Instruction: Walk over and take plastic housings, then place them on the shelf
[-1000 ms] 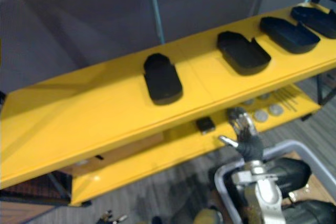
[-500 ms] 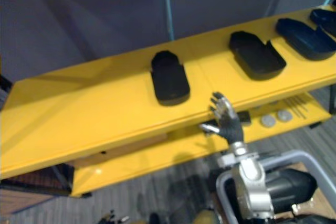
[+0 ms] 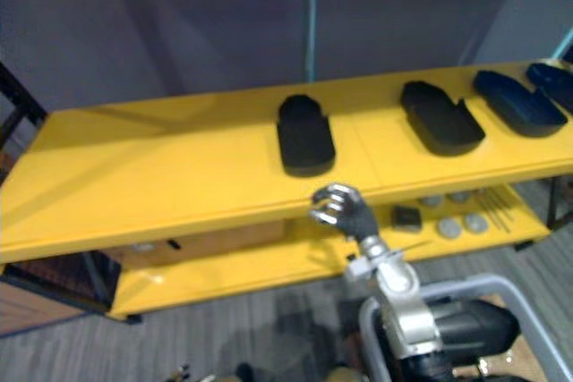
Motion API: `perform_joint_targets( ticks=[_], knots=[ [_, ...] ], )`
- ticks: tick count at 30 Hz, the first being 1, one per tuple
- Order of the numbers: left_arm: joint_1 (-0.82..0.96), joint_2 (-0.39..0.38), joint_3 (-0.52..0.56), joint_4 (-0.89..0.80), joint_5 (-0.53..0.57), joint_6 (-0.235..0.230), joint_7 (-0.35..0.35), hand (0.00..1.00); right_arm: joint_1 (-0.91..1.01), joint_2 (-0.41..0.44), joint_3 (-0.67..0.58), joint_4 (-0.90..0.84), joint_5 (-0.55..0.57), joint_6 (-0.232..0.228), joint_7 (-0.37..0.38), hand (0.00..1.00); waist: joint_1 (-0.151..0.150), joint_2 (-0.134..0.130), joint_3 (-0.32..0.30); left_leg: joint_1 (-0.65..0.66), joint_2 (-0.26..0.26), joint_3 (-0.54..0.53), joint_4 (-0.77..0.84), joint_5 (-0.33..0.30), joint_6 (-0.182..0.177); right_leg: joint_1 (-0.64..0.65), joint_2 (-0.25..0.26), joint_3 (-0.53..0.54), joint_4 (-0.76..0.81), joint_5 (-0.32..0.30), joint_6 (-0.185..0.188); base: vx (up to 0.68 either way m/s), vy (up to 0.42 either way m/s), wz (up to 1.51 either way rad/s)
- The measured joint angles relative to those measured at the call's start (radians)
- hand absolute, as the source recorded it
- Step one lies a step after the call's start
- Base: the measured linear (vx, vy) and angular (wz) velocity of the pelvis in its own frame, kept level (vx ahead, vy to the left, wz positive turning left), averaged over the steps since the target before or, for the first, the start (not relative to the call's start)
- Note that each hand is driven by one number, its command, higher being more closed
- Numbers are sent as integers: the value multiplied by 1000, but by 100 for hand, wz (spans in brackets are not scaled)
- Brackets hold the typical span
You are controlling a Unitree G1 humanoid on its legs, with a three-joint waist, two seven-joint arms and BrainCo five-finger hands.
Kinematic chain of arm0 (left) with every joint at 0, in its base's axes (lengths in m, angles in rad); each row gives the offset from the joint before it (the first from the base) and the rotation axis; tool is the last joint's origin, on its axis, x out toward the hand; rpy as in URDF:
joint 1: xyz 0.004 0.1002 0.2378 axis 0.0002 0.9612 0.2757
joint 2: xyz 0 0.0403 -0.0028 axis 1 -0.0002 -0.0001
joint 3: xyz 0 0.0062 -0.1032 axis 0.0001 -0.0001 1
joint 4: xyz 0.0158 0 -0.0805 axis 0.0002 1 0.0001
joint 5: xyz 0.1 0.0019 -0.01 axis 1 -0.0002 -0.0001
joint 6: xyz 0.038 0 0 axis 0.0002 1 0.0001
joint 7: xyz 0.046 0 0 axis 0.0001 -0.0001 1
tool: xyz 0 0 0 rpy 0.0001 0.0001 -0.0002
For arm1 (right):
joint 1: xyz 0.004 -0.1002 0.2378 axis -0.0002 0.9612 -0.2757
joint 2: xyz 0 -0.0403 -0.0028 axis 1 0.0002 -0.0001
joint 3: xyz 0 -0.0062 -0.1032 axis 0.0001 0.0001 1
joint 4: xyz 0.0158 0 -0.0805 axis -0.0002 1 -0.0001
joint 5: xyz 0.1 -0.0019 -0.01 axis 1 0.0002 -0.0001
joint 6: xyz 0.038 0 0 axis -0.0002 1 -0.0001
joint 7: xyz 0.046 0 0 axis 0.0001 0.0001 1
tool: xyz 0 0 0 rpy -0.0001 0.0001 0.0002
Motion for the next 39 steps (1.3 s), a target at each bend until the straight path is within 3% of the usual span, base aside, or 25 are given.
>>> perform_joint_targets(
  ticks=[14,26,31,39],
  knots=[
    [-8,6,-37,-10,-5,0,25,0,-84,3,-2,104,-81,0,-110,100,26,5,-4,3,-7,-9,4,4,3,20,-1,-11,-22,22,-3,62,7,3],
    [-5,9,-32,-11,-10,8,31,0,-151,12,-7,183,-98,6,-118,100,31,-4,-6,-17,-16,-54,-2,21,7,32,-9,-55,-28,20,3,-45,7,9],
    [-3,7,-28,-31,-12,13,35,0,-215,15,-7,242,-98,42,-132,100,55,-7,-4,-19,-26,-65,-2,24,9,34,-18,-62,-29,24,4,21,12,9],
    [-3,3,-28,-45,-13,16,36,0,-319,21,-10,340,-98,72,-154,100,63,0,11,-22,-32,-87,-2,26,11,48,-22,-88,-33,25,5,18,-2,9]
  ],
)
